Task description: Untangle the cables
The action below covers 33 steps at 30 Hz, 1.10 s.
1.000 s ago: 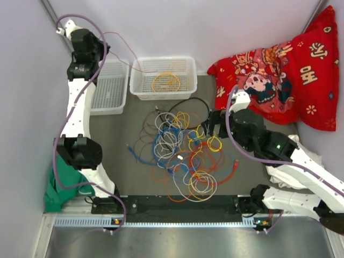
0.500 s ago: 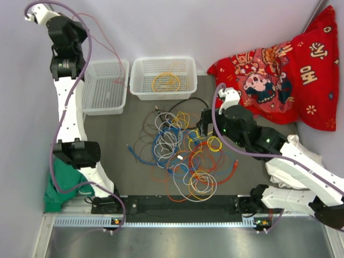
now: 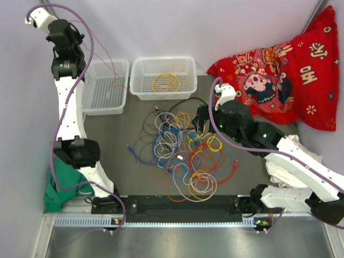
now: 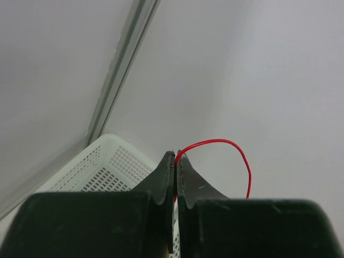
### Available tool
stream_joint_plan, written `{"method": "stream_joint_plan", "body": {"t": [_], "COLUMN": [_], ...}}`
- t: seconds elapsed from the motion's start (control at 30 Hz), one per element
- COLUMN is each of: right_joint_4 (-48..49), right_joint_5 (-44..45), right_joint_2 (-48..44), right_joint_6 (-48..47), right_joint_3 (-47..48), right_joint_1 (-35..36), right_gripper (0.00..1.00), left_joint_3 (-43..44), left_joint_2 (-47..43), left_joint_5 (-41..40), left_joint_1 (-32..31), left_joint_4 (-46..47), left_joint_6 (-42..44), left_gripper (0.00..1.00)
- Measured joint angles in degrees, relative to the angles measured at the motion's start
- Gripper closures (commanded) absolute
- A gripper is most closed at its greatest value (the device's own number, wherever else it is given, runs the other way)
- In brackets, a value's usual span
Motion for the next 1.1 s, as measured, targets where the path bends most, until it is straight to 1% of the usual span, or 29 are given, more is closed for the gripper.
{"method": "stream_joint_plan", "body": {"t": [0.1,0.17,0.3,0.43,0.67,0.97,1.1], "right_joint_4": [0.0,0.0,0.0,0.0,0.0,0.0,0.3], "right_joint_5": [-0.1,-0.4,-1.0,-1.4,-1.4,-1.5,-1.6], "right_joint_2": [0.2,0.5,0.8,0.6,-1.7,-2.4,-2.5], "right_joint_6": [0.0,0.2,1.0,1.4,2.1,2.6,2.8], "right_joint_3": [0.0,0.0,0.0,0.0,-0.1,-0.1,-0.9], "right_joint_1": [0.0,0.0,0.0,0.0,0.0,0.0,0.0], "right_gripper": [0.01,0.01,0.01,0.01,0.01,0.01,0.01], "left_joint_3": [-1.0,0.3,3.3,3.4,3.2,2.1,0.3], "left_joint_2": [0.0,0.0,-1.4,-4.9,-8.9,-9.4,-9.7], "left_joint_5": [0.2,1.3,7.1,9.9,10.7,10.4,9.4], "left_joint_1": [0.0,0.0,0.0,0.0,0.0,0.0,0.0], "left_joint_4": [-0.7,-1.4,-1.2,-1.0,0.6,0.6,1.2], "left_joint_6": [0.3,0.1,-1.2,-2.6,-3.0,-1.5,-0.6], "left_gripper": [1.0,1.0,1.0,1.0,1.0,1.0,1.0]}}
